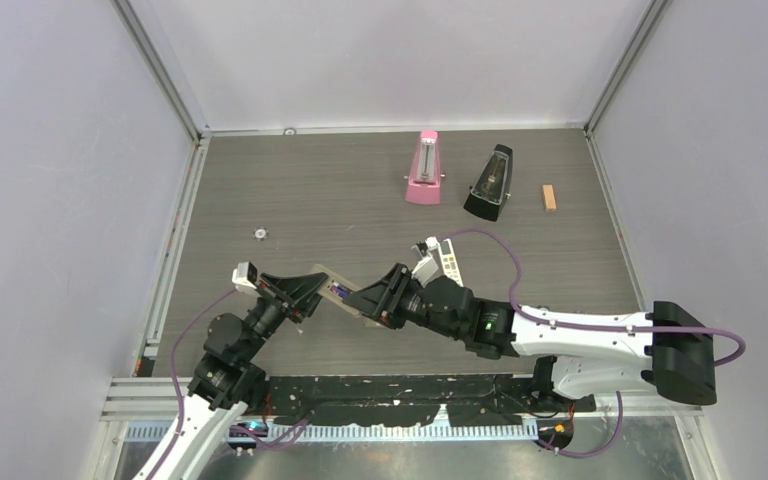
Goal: Load the batteries into the remote control
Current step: Load the battery into the remote control.
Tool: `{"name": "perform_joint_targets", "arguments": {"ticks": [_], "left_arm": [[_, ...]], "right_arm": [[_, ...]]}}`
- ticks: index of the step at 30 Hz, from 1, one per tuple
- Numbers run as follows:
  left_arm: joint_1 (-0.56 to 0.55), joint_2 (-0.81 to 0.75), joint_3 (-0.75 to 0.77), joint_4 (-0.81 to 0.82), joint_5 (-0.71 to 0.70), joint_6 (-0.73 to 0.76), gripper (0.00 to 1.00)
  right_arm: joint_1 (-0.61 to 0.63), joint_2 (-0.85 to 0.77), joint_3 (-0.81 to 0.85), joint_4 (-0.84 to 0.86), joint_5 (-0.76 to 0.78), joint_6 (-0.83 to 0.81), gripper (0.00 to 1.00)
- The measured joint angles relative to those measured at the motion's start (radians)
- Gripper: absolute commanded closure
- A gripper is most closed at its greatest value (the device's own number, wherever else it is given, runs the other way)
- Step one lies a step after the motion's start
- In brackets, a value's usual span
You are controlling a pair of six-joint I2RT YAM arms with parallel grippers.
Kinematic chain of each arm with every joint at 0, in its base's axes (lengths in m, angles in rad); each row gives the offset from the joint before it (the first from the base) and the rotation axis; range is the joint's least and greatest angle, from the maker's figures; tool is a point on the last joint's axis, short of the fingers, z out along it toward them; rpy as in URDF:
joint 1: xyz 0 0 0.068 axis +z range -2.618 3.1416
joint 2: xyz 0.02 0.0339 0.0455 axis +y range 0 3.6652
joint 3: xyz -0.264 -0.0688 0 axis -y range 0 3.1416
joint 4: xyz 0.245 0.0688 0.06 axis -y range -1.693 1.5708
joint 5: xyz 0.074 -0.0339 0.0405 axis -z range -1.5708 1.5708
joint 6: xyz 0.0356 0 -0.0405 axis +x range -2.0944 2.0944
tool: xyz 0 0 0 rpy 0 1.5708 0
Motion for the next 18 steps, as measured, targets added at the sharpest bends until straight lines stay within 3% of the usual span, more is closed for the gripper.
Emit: {"name": "perform_joint_targets", "arguments": {"ticks": [3, 6, 11, 13, 18], "left_arm": [[0.0, 0.0, 0.0, 0.001, 0.0, 0.0, 1.0], [0.0, 0.0, 0.0, 0.0, -0.002, 0.001, 1.0], [-0.003, 0.0, 0.011, -0.011, 0.006, 0.037, 1.0], [-0.003, 0.0, 0.025, -0.035, 0.008, 0.066, 1.0], [-0.004, 0.0, 0.058, -0.108, 0.008, 0.161, 1.0]], "right_arm": [[0.0, 0.0, 0.03, -0.055, 0.002, 0.0, 0.79], [0.0, 0.0, 0.045, -0.086, 0.005, -0.001, 0.67], [0.0, -0.02, 0.039, -0.108, 0.016, -0.03, 0.3], [0.0, -0.042, 0.023, -0.12, 0.025, -0.053, 0.22], [0.0, -0.118, 0.01, -0.133, 0.031, -0.125, 0.15]]}}
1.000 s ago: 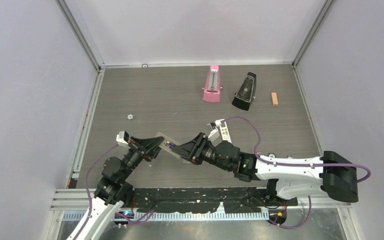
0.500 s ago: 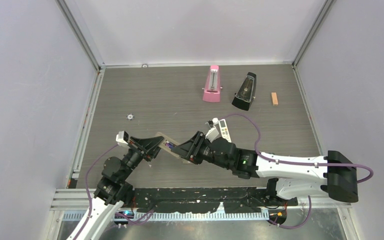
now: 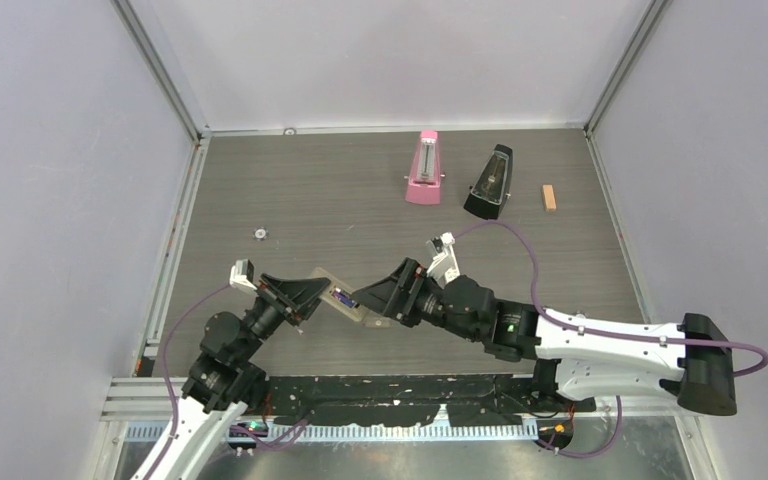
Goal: Load the batteries into the remote control
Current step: Load the battery into the remote control.
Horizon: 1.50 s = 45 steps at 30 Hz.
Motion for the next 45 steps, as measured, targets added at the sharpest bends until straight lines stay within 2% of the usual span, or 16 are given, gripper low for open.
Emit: {"name": "perform_joint_targets", "arguments": {"ticks": [6, 12, 17, 20, 24, 29, 36, 42, 45], "left_arm": [[-0.001, -0.001, 0.031, -0.008, 0.029, 0.115, 1.0], [-0.001, -0.001, 0.067, -0.004, 0.159, 0.267, 1.0], [-0.001, 0.001, 0.132, -0.004, 0.278, 0.387, 1.0], [-0.001, 0.021, 0.188, -0.005, 0.336, 0.447, 1.0], [-0.001, 0.047, 0.233, -0.013, 0.381, 0.512, 1.0], [-0.001, 0.067, 0.238, -0.014, 0.404, 0.538, 1.0], [-0.001, 0.076, 0.247, -0.02, 0.413, 0.546, 1.0], [-0.001, 0.079, 0.247, -0.02, 0.417, 0.546, 1.0], [-0.001, 0.079, 0.247, -0.02, 0.418, 0.547, 1.0]], "right_arm": [[-0.003, -0.058, -0.003, -0.025, -0.017, -0.114, 0.15], [-0.01, -0.061, 0.002, -0.079, -0.075, -0.249, 0.16], [-0.011, -0.04, 0.075, -0.174, -0.137, -0.396, 0.21], [-0.011, -0.019, 0.129, -0.202, -0.197, -0.49, 0.27], [-0.011, -0.018, 0.152, -0.214, -0.256, -0.579, 0.27], [-0.011, -0.015, 0.155, -0.225, -0.314, -0.653, 0.18], [-0.009, 0.019, 0.159, -0.22, -0.384, -0.702, 0.17], [-0.004, 0.061, 0.185, -0.211, -0.399, -0.712, 0.25], [-0.003, 0.069, 0.187, -0.202, -0.398, -0.711, 0.34]]}}
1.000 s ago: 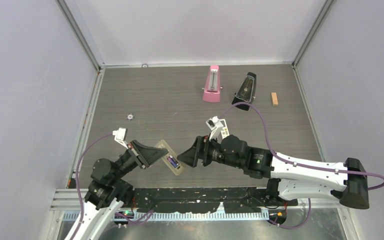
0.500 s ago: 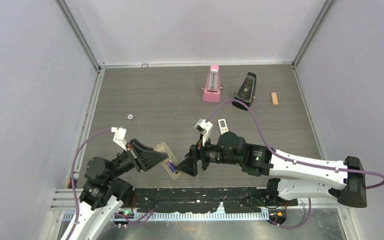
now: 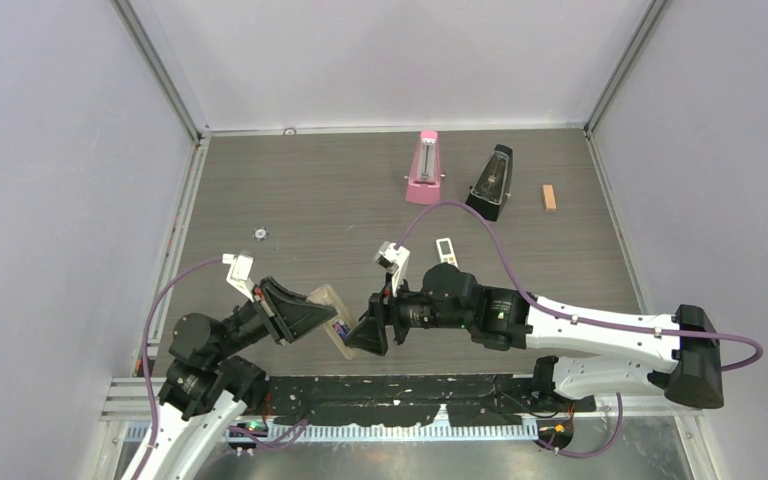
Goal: Load the batteries into the remote control
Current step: Load the battery into the remote control.
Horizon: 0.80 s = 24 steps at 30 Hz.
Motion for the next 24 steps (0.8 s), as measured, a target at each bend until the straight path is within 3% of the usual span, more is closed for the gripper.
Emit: {"name": "perform_joint_targets", "arguments": {"ticks": [10, 12, 14, 16, 20, 24], "left_arm": [[0.0, 0.002, 0.0, -0.003, -0.005, 0.002, 1.0], [0.0, 0.004, 0.0, -0.003, -0.005, 0.001, 1.0], [0.0, 0.005, 0.0, -0.002, -0.005, 0.0, 1.0], [0.0, 0.005, 0.0, 0.001, 0.0, -0.004, 1.0], [0.0, 0.005, 0.0, 0.001, 0.006, -0.005, 1.0], [0.0, 0.005, 0.0, 0.001, 0.007, -0.003, 1.0]], "right_arm": [[0.008, 0.0, 0.003, 0.014, -0.001, 0.003, 0.53], [0.011, 0.0, 0.006, 0.015, -0.003, 0.003, 0.5], [0.011, 0.001, 0.008, 0.014, -0.003, 0.003, 0.35], [0.01, 0.002, 0.01, 0.011, 0.004, 0.007, 0.26], [0.008, 0.005, 0.015, 0.006, 0.024, 0.018, 0.18], [0.005, 0.005, 0.025, 0.003, 0.045, 0.028, 0.18]]}}
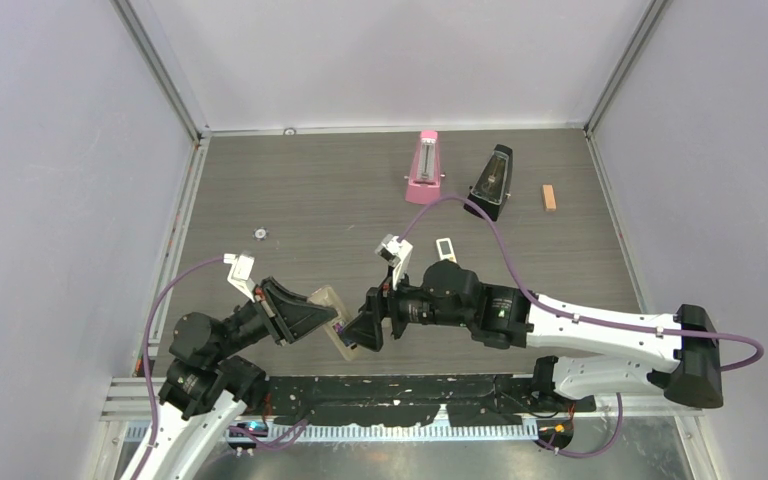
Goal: Load the batteries into the remote control
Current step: Load the battery into the remote control.
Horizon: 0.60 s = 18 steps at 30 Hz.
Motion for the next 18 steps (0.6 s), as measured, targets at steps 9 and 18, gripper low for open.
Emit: {"name": "perform_joint_targets", "arguments": {"ticks": [9, 18], "left_arm": [[0.0, 0.0, 0.0, 0.0, 0.0, 0.0, 1.0], [0.0, 0.0, 0.0, -0.003, 0.0, 0.001, 1.0]], "right_arm": [[-0.017, -0.014, 0.027, -0.006, 0.048, 0.015, 0.28], [-0.021, -0.011, 0.039, -0.03, 0.056, 0.019, 0.34]]}}
